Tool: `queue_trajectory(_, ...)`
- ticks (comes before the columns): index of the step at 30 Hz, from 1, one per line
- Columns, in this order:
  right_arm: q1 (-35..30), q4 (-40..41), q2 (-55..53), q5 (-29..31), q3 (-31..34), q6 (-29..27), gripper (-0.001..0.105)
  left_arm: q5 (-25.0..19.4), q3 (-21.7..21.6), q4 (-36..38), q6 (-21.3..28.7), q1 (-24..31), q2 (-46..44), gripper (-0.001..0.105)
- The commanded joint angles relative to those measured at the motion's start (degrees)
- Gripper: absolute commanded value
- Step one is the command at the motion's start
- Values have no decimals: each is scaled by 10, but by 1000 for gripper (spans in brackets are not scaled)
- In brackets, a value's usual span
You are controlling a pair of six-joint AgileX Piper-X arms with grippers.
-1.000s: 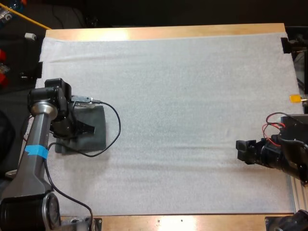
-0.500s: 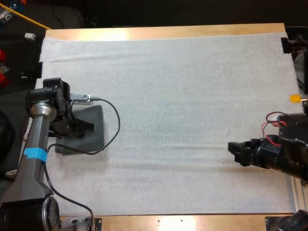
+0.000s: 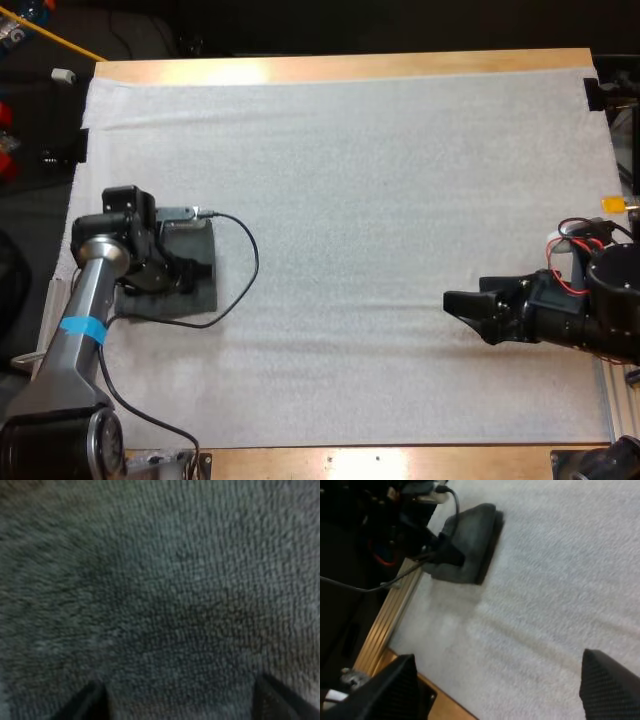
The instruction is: Pick towel from pile, fold and stack
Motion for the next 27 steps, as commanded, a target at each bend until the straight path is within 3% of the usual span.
queue_trajectory(1,0,-3,-2,-9,2,2,65,1,4,-13,-6,2,4,58)
queue_trajectory(11,0,-12,-2,-9,8,11,65,2,4,-8,-6,2,36,58)
queue_trajectory(20,0,-29,-2,-9,8,11,65,2,-76,-29,-11,2,9,58)
queue_trajectory(27,0,-28,-2,-9,8,11,65,2,-85,-74,-23,2,20,58)
